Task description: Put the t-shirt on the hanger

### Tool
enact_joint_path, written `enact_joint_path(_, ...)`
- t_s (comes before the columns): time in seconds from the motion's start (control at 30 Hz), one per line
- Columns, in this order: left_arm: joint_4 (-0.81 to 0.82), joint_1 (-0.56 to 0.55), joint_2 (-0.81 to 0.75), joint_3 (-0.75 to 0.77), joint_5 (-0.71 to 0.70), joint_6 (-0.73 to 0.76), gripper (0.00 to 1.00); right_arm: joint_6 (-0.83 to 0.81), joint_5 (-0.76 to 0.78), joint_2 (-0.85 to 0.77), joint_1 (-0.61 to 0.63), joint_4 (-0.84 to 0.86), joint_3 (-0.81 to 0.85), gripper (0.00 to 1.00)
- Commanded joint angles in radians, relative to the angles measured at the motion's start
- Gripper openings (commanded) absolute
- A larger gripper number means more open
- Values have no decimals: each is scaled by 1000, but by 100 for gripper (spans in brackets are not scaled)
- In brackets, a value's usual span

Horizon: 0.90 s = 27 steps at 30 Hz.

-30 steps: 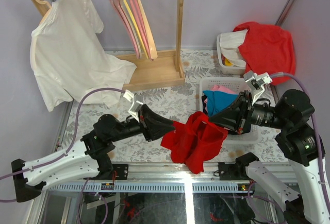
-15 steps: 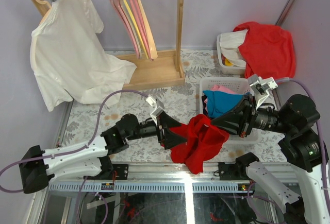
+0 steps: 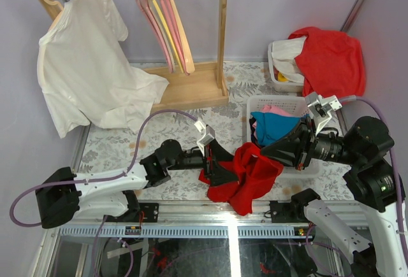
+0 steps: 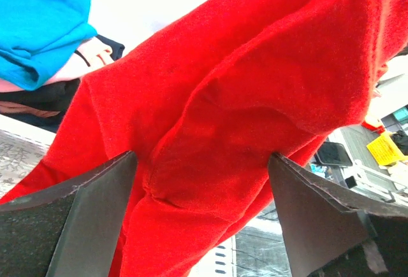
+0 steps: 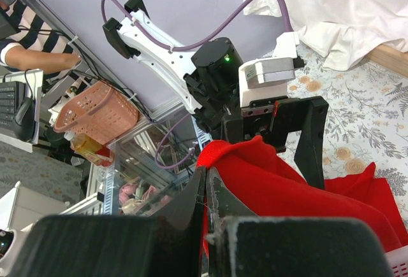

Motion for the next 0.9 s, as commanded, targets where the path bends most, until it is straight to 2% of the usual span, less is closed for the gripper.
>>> enact_joint_path(0.0, 114, -13, 2, 40, 28, -12, 79, 10, -65, -6, -4, -25, 8, 0)
enact_joint_path(0.17, 61, -18, -28, 44, 12, -11, 54, 7, -61, -15, -4, -28, 3, 0)
enact_joint_path(0.23, 41, -17, -48, 40, -10, -11, 36, 6, -61, -17, -4, -27, 0, 0)
enact_joint_path(0.33, -16, -17, -79, 43, -39, -11, 3, 6, -61, -13, -4, -27, 3, 0)
enact_joint_path(0.37, -41, -17, -97, 47, -51, -10, 0, 6, -61, -13, -4, -26, 5, 0)
enact_joint_path(0.63, -302, -18, -292, 71, -210, 32, 0, 0, -42, -12, -4, -29, 2, 0)
enact_joint_path(0.87, -592, -19, -407, 192, -422, 54, 0, -8, 25, 14, -4, -31, 6, 0)
